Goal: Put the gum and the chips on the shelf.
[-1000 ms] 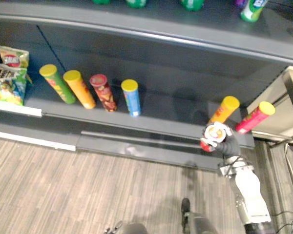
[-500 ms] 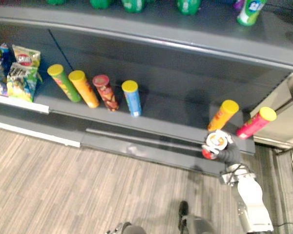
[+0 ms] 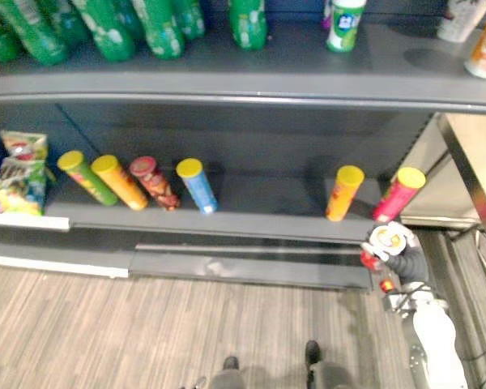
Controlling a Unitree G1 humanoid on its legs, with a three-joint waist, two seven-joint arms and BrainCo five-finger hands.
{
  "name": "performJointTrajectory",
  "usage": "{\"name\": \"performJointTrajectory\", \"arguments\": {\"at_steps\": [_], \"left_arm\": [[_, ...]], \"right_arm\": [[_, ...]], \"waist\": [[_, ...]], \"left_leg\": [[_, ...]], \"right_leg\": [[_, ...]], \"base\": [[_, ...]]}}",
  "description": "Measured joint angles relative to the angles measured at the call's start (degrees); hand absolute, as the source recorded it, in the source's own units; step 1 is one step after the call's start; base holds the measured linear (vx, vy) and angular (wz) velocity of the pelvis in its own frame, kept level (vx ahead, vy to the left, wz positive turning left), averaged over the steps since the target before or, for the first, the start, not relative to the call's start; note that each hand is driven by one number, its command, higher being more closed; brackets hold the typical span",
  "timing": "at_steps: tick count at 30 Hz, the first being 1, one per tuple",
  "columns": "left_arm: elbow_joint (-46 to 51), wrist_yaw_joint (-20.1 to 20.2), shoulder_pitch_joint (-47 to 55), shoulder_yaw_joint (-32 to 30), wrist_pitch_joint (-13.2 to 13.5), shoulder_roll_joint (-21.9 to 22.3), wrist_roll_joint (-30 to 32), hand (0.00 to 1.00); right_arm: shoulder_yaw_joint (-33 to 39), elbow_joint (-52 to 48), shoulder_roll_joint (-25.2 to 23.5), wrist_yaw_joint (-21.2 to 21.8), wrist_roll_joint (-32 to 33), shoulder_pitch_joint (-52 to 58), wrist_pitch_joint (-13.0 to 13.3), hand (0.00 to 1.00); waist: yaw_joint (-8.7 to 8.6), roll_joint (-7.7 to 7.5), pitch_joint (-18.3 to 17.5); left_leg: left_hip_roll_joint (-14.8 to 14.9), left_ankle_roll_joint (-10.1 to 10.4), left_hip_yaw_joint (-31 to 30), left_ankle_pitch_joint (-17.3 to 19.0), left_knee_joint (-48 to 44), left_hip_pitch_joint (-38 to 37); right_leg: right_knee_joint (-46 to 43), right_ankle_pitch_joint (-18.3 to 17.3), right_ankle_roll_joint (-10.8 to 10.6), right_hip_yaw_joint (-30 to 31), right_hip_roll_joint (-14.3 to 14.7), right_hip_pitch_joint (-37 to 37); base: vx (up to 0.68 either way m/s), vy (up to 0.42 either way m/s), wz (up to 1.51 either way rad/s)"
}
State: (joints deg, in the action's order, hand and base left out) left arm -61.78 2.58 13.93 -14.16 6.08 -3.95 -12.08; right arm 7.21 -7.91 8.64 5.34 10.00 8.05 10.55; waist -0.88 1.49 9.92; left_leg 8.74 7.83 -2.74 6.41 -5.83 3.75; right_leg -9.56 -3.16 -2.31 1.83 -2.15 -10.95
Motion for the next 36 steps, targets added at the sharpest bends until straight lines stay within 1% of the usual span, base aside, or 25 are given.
{"name": "performJointTrajectory", "arguments": {"at_steps": [1,2,3,5,6,7,9,11,13,15,17,19,23,26,28,36], "left_arm": [[-1.1,-0.1,-0.2,-1.6,0.0,-0.5,0.3,0.00],[-1.5,-0.1,-0.2,-2.1,0.0,-0.7,1.1,0.00],[-1.9,-0.2,-0.3,-2.6,-0.1,-0.8,2.1,0.00],[-1.9,-0.2,-0.9,-3.2,-0.1,-0.9,2.5,0.00],[-1.9,-0.2,-1.1,-3.2,-0.1,-0.8,2.8,0.00],[-1.9,-0.2,-1.5,-3.3,0.0,-0.9,3.8,0.00],[-2.0,-0.2,-1.7,-3.2,0.0,-1.0,4.4,0.00],[-2.4,-0.2,-1.7,-3.2,-0.1,-1.2,4.4,0.00],[-3.0,-0.2,-1.9,-3.0,0.0,-1.3,4.4,0.00],[-3.3,-0.3,-2.5,-2.9,-0.1,-1.8,4.5,0.00],[-3.4,-0.4,-2.5,-2.9,-0.1,-1.9,4.4,0.00],[-4.0,-0.5,-2.3,-3.0,-0.4,-1.9,4.4,0.00],[-4.1,-0.5,-2.6,-3.1,-0.6,-1.7,5.0,0.00],[-4.1,-0.5,-2.5,-3.2,-0.8,-1.7,6.2,0.00],[-4.1,-0.5,-2.6,-3.3,-1.2,-1.7,6.4,0.00],[-3.9,-0.5,-3.0,-4.2,-1.3,-1.7,7.5,0.00]], "right_arm": [[-0.6,-0.4,-1.5,0.1,0.0,0.5,-0.1,1.00],[-0.8,-1.0,-1.9,0.2,0.0,1.0,-0.1,1.00],[-0.8,-2.0,-2.0,0.1,0.0,1.3,-0.1,1.00],[0.2,-3.7,-2.0,0.0,-0.4,1.3,0.1,1.00],[0.5,-3.7,-2.0,0.1,-0.8,1.2,0.1,1.00],[0.8,-3.6,-1.9,0.1,-1.2,1.2,0.1,1.00],[0.6,-2.8,-1.9,0.2,-1.2,1.0,-0.1,1.00],[-0.3,-0.8,-1.6,0.1,-1.6,0.1,-0.2,1.00],[-0.9,1.1,-1.1,-0.1,-2.5,-0.3,-0.2,1.00],[-1.0,2.9,-0.1,-0.5,-2.8,-0.2,-0.5,1.00],[-1.0,4.0,0.0,-1.1,-3.4,-0.2,-0.6,1.00],[-0.8,4.1,0.0,-1.2,-3.5,-0.2,-0.6,1.00],[1.3,4.1,0.6,-2.7,-4.0,-0.3,-0.6,1.00],[2.7,4.3,0.9,-3.7,-4.5,-1.2,-0.6,1.00],[3.9,4.4,2.3,-4.1,-4.5,-2.6,-0.6,1.00],[7.6,4.4,8.9,-5.8,-4.2,-10.6,-0.6,1.00]], "waist": [[0.57,-1.48,0.0],[0.49,-1.59,-0.1],[-0.28,-2.91,-0.8],[-0.78,-3.19,-1.0],[-0.80,-3.20,-1.1],[-0.62,-3.06,-1.3],[-0.46,-3.09,-1.6],[-0.48,-3.12,-2.3],[-0.56,-3.14,-2.5],[-0.61,-3.13,-2.7],[-0.47,-3.20,-3.9],[-0.50,-3.02,-5.0],[-0.46,-2.50,-6.0],[-0.47,-2.45,-6.0],[-0.47,-2.41,-6.1],[-0.56,-2.24,-6.6]], "left_leg": [[-0.6,-0.2,2.6,1.3,-1.0,-1.2],[-1.3,-0.5,3.7,1.5,-1.5,-1.2],[-2.0,-1.2,5.6,1.9,-2.2,-1.9],[-3.6,-2.6,8.6,2.7,-2.3,-3.3],[-4.0,-2.9,9.5,3.0,-2.3,-3.7],[-4.4,-3.5,11.7,3.6,-2.3,-4.2],[-4.8,-4.1,15.0,4.3,-2.3,-5.0],[-4.9,-4.4,19.1,5.3,-2.3,-6.1],[-4.8,-4.5,21.1,5.7,-2.3,-7.2],[-4.6,-4.3,21.5,5.9,-2.3,-7.9],[-4.0,-4.1,21.8,6.0,-2.3,-8.0],[-3.3,-3.7,21.4,6.3,-2.4,-8.0],[-2.2,-3.0,20.1,6.3,-2.2,-8.2],[-1.9,-2.8,19.9,6.2,-1.8,-8.2],[-1.9,-2.5,20.2,6.0,-1.1,-8.6],[-2.0,-2.5,21.3,6.0,-0.1,-9.7]], "right_leg": [[0.4,0.2,-0.5,2.2,-0.2,0.4],[0.7,1.0,-1.2,2.8,-0.7,0.5],[1.4,1.9,-2.6,4.4,-1.3,0.8],[3.6,3.2,-4.3,7.4,-2.7,1.8],[4.4,3.8,-4.7,8.3,-3.0,2.1],[5.8,4.8,-5.2,10.0,-3.4,2.2],[8.1,6.9,-5.4,11.3,-3.7,2.2],[10.6,9.1,-4.8,11.3,-3.7,2.3],[11.7,9.8,-4.8,11.2,-3.7,2.7],[12.6,9.8,-4.6,10.8,-3.6,3.3],[13.5,10.2,-3.9,6.5,-4.1,3.4],[14.4,10.8,-3.2,3.9,-4.1,4.2],[15.9,11.4,-3.4,1.7,-3.5,5.5],[16.0,11.7,-3.8,1.4,-3.2,5.5],[16.0,11.8,-4.0,1.5,-2.9,5.4],[16.0,12.2,-4.5,1.9,-2.6,5.5]], "base": [[0.07,0.205,-0.84],[0.09,0.238,-0.84],[0.10,0.213,-0.54],[0.09,0.237,-0.66],[0.06,0.211,-0.79],[0.04,0.174,-0.86],[0.02,0.135,-0.92],[0.01,0.064,-0.91],[-0.01,0.014,-0.61],[-0.02,-0.024,-0.22],[-0.02,-0.052,-0.11],[0.02,-0.081,0.02],[0.01,-0.063,0.13],[0.01,-0.050,0.05],[0.02,-0.031,-0.08],[0.01,-0.013,-0.07]]}}
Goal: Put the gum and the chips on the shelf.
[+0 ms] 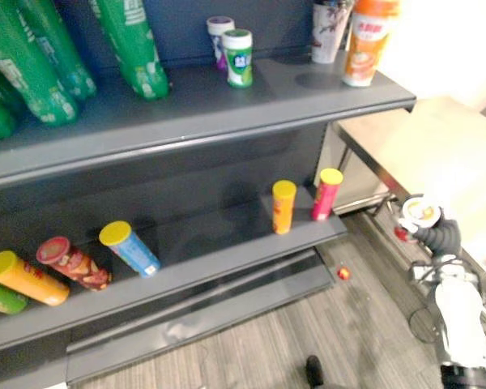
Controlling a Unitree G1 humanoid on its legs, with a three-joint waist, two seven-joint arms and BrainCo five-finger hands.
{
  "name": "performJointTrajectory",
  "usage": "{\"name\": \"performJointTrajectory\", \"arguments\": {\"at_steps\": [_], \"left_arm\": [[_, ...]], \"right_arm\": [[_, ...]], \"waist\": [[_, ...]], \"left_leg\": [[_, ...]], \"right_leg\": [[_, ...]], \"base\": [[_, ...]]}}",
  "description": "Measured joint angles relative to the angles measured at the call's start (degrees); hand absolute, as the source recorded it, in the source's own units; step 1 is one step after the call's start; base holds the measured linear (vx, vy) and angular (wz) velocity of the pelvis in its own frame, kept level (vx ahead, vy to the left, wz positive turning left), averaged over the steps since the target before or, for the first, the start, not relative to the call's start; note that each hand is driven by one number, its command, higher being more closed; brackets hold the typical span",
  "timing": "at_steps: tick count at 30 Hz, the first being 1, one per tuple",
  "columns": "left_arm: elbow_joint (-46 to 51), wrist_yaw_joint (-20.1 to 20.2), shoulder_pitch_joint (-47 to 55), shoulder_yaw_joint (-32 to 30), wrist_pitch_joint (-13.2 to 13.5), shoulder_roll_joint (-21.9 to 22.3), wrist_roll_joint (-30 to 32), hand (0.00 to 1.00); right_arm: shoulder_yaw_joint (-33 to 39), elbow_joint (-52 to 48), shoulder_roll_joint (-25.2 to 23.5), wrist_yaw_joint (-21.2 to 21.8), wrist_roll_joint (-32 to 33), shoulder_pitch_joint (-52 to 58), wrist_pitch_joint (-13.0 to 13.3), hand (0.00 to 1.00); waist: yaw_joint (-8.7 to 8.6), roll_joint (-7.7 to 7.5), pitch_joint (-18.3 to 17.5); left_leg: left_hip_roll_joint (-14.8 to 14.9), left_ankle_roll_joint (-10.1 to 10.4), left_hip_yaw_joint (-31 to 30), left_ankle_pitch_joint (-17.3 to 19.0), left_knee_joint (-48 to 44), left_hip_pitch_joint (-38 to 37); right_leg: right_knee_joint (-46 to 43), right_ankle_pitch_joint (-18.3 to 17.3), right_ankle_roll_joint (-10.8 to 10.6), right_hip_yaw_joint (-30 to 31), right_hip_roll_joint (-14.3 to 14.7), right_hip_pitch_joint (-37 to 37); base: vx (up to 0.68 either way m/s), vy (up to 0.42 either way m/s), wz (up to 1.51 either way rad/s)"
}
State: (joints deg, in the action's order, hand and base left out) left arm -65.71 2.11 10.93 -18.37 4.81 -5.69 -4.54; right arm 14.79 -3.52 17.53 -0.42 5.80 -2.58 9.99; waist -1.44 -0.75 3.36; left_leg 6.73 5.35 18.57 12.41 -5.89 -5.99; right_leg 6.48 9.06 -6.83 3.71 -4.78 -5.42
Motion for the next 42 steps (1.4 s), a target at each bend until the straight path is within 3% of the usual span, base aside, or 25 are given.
{"name": "performJointTrajectory", "arguments": {"at_steps": [11,16,23,28,42], "left_arm": [[0.0,0.0,0.1,0.8,-0.5,0.0,0.9,0.00],[0.1,-0.1,0.0,1.1,-0.5,-0.2,0.8,0.00],[0.3,-0.8,0.1,1.1,-1.3,-0.6,0.2,0.00],[0.4,-0.8,0.1,1.2,-1.5,-1.1,-1.6,0.00],[1.0,-1.2,0.1,1.2,-1.7,-1.2,-1.9,0.00]], "right_arm": [[-1.0,-0.3,6.8,-2.0,3.5,-17.2,-0.2,1.00],[-5.4,0.1,9.0,-3.1,4.4,-25.3,-2.0,1.00],[-10.7,9.3,9.7,-4.6,7.6,-39.5,-2.8,1.00],[-13.8,12.8,9.4,-5.3,8.4,-42.3,-4.4,1.00],[-16.7,17.1,8.3,-4.0,8.7,-45.3,-5.8,1.00]], "waist": [[0.71,-0.38,-0.2],[1.73,-0.68,-0.3],[2.52,-1.81,-0.1],[3.35,-3.00,-0.1],[3.77,-3.37,0.1]], "left_leg": [[-0.1,-0.2,-0.3,-0.1,-0.2,0.1],[-0.3,-0.3,-0.8,-0.2,-0.2,0.4],[-1.1,-0.7,-1.8,-0.7,-0.2,0.9],[-1.1,-0.8,-1.8,-0.8,-0.2,1.1],[-1.1,-0.8,-1.9,-1.1,0.1,1.3]], "right_leg": [[0.0,0.2,0.2,-0.2,-0.2,-0.1],[0.0,0.3,0.3,-0.7,-0.5,0.1],[0.0,0.6,0.1,-1.5,-1.2,0.2],[0.0,0.7,0.2,-1.6,-1.4,0.0],[0.0,0.7,0.2,-2.1,-1.3,-0.2]], "base": [[-0.02,-0.026,0.01],[-0.01,-0.020,0.06],[-0.02,-0.011,0.07],[-0.03,-0.024,0.01],[-0.01,-0.011,0.00]]}}
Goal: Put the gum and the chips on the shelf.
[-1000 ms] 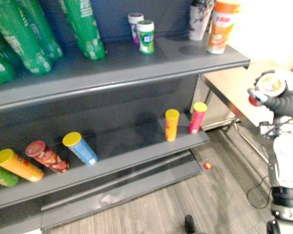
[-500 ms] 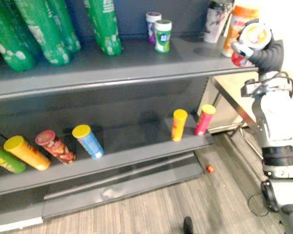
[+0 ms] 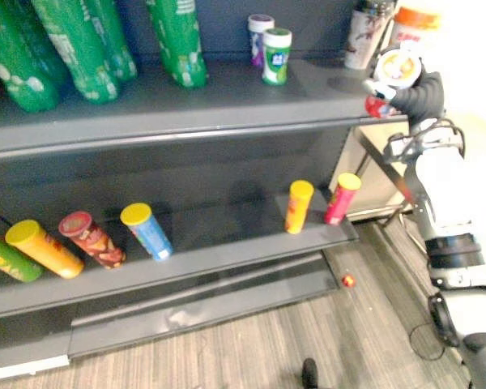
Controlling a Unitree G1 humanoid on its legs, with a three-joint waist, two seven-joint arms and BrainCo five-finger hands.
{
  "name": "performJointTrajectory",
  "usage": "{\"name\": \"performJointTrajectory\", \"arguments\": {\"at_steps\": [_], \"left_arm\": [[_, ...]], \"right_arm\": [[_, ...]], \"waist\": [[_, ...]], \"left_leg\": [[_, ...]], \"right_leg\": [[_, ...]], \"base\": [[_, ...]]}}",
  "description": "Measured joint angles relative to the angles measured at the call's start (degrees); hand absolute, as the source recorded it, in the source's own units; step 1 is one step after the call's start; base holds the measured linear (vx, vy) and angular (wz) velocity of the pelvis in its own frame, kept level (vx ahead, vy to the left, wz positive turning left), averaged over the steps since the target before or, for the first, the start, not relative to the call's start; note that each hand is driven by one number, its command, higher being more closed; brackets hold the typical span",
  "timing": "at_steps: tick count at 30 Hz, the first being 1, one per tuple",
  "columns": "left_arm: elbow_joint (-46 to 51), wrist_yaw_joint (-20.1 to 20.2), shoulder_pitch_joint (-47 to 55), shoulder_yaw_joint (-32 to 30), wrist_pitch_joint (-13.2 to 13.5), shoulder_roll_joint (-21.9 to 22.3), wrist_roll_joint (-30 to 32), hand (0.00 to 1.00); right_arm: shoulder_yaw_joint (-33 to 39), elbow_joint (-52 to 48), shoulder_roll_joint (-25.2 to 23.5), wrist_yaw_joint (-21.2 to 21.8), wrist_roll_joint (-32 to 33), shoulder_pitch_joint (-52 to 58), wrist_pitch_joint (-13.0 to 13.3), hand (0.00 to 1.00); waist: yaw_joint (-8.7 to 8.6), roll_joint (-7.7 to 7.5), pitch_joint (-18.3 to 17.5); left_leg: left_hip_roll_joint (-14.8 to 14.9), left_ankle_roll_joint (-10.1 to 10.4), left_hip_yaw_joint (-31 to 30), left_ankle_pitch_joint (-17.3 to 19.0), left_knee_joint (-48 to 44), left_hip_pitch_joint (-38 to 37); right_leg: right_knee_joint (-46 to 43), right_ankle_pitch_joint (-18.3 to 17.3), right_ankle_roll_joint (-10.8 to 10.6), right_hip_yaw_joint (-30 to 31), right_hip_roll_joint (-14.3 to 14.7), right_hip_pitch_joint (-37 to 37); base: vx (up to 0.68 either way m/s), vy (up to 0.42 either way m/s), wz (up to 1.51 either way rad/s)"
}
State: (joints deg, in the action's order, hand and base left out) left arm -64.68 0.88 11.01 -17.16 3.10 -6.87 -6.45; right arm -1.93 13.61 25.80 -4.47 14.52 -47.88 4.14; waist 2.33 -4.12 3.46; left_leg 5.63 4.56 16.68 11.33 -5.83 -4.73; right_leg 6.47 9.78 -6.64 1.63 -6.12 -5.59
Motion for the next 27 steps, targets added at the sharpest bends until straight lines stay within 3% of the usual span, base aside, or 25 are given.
{"name": "performJointTrajectory", "arguments": {"at_steps": [13,27], "left_arm": [[2.0,-0.1,-0.4,0.2,0.0,-0.2,-0.2,0.00],[2.1,-0.6,-1.2,0.0,-1.1,-0.2,-2.4,0.00]], "right_arm": [[-3.7,10.3,-2.4,0.0,4.6,-8.9,-1.0,1.00],[-8.2,20.5,-5.7,-0.4,20.3,-19.9,-3.5,1.00]], "waist": [[2.06,-1.14,1.9],[2.79,-2.10,3.3]], "left_leg": [[0.2,0.4,-1.9,-1.7,1.9,-0.2],[0.1,0.5,-2.8,-2.1,2.0,0.6]], "right_leg": [[0.0,-0.2,0.4,-2.2,0.0,0.5],[0.0,-0.2,0.4,-3.3,-0.1,0.1]], "base": [[-0.02,-0.035,0.08],[-0.01,-0.011,0.03]]}}
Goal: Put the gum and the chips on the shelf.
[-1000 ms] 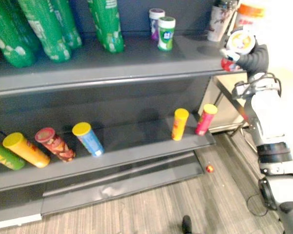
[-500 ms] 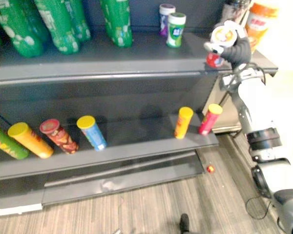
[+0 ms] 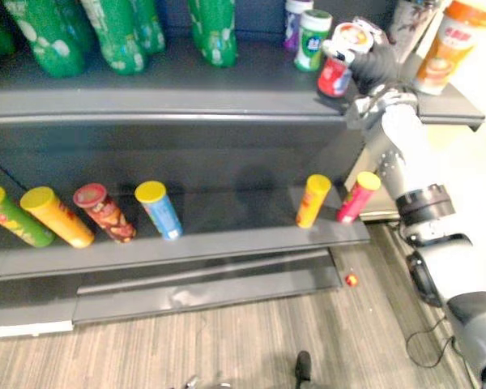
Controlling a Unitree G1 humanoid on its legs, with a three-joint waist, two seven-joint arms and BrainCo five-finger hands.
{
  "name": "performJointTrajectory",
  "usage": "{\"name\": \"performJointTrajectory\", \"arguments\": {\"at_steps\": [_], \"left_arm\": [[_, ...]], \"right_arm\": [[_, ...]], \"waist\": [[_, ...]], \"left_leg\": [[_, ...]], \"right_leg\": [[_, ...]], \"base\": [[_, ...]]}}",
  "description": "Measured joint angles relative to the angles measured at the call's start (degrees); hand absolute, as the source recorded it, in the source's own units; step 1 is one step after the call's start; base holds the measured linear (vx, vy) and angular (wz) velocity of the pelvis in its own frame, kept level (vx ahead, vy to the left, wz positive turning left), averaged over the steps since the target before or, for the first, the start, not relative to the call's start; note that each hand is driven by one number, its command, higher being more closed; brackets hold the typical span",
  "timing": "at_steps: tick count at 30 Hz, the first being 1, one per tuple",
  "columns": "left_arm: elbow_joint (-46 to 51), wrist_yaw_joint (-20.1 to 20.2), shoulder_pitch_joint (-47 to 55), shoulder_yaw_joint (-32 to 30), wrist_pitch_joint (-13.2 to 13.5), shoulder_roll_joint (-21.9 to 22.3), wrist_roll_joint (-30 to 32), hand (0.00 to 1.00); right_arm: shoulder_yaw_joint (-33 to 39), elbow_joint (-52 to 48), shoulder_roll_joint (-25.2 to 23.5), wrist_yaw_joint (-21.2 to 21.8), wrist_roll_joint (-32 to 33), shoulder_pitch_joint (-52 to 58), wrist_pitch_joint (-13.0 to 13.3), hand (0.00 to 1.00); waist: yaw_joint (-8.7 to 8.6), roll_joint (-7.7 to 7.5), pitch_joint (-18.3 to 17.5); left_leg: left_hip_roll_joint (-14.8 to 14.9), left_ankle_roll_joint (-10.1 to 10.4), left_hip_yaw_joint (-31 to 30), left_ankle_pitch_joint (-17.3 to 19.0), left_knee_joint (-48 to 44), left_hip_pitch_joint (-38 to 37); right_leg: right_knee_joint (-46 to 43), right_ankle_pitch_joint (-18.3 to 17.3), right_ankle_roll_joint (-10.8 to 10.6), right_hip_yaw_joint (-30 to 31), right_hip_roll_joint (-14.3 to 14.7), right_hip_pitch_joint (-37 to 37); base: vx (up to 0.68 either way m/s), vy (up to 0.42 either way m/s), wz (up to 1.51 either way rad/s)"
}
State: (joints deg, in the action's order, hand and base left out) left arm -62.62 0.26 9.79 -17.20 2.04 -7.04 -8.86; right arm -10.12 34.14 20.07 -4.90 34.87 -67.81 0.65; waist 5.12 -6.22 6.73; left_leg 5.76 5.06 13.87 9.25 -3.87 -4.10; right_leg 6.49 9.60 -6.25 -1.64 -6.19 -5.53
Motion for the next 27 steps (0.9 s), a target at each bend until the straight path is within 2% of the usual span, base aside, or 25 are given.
{"name": "performJointTrajectory", "arguments": {"at_steps": [4,9,18,27], "left_arm": [[0.5,0.0,0.0,0.0,-0.2,0.0,0.0,0.00],[1.2,0.0,-0.1,0.0,-0.3,-0.1,0.0,0.00],[1.2,0.0,-0.5,0.0,-1.0,-0.2,-0.1,0.00],[1.2,0.0,-0.6,0.4,-1.0,-0.3,-0.3,0.00]], "right_arm": [[-1.9,0.9,-0.5,-0.5,1.7,-1.1,-1.4,1.00],[-2.8,3.1,-0.9,-0.4,1.5,-2.8,-1.9,1.00],[-4.4,3.1,-0.9,1.7,-2.5,-3.5,-2.1,1.00],[-4.4,4.8,-0.9,1.7,-3.6,-4.2,-2.0,1.00]], "waist": [[0.02,-0.18,0.1],[-0.01,-0.85,0.5],[-0.09,-0.88,0.5],[-0.09,-0.92,0.5]], "left_leg": [[0.1,0.0,0.0,0.0,0.2,0.0],[0.0,0.0,0.0,-0.1,0.1,0.0],[0.1,0.1,0.4,-0.2,0.2,-0.1],[0.1,0.1,0.6,-0.2,0.1,-0.2]], "right_leg": [[0.0,0.1,0.2,-0.1,0.2,0.0],[0.0,0.2,0.3,-0.2,0.1,0.0],[0.0,0.2,0.3,0.0,0.2,-0.2],[0.0,0.3,0.4,0.2,0.3,-0.2]], "base": [[0.00,0.000,0.00],[0.00,0.000,0.00],[0.00,-0.003,0.00],[0.00,0.000,0.00]]}}
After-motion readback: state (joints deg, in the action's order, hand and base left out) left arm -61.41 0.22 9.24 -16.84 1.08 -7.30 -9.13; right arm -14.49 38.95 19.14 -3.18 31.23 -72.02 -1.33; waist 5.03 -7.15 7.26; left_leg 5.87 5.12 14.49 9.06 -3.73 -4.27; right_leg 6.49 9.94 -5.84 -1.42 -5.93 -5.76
